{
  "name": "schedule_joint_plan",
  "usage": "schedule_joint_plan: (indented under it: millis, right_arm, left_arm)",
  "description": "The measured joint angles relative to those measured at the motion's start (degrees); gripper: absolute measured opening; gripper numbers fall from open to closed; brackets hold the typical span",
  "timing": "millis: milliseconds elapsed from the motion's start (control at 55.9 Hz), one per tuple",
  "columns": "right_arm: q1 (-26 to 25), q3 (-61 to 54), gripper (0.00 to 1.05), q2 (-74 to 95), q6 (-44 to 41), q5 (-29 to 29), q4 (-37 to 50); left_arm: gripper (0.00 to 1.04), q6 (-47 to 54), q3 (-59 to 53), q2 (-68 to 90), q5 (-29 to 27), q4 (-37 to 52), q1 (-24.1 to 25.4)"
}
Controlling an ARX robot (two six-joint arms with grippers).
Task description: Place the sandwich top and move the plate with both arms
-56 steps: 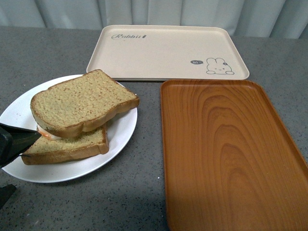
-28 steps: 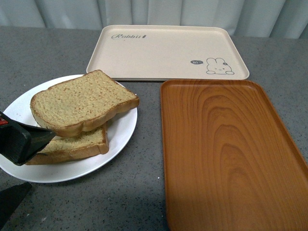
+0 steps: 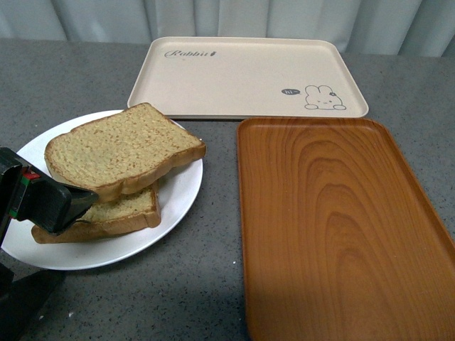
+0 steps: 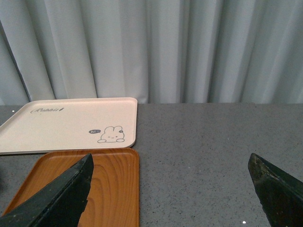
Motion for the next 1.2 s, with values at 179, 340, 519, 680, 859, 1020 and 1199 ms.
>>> schedule_joint_plan:
  millis: [179,340,519,680,859,1020,1199]
  right_arm:
    - [0.0,0.0,0.96,0.0,0.0,0.0,0.0]
    - [0.0,0.0,0.96,0.0,0.0,0.0,0.0]
    - [0.0,0.0,0.96,0.0,0.0,0.0,0.0]
    - [0.0,0.0,0.96,0.0,0.0,0.0,0.0]
    - [0.0,0.0,0.96,0.0,0.0,0.0,0.0]
    - [0.0,0.0,0.96,0.0,0.0,0.0,0.0]
    - [0.0,0.0,0.96,0.0,0.0,0.0,0.0]
  left_arm:
    - [0.53,-0.4,0.1,1.0,-0.4,0.5,0.3]
    - [0.3,-0.6,0.1,1.0,-0.6,0.9,0.6]
    - [0.04,-1.4,0.1,0.8,-1.2,1.5,1.1]
    - [0.04,-1.6,0.1,0.0,-1.1,1.7,1.7]
    - [0.04,-2.0,0.0,-1.1,-1.0,1.4,2.4]
    - [0.04,-3.1,0.0,-3.1,-0.5,-0.1,3.2]
    - [0.04,-5.0,0.0,-6.1,0.0,-2.3,4.3]
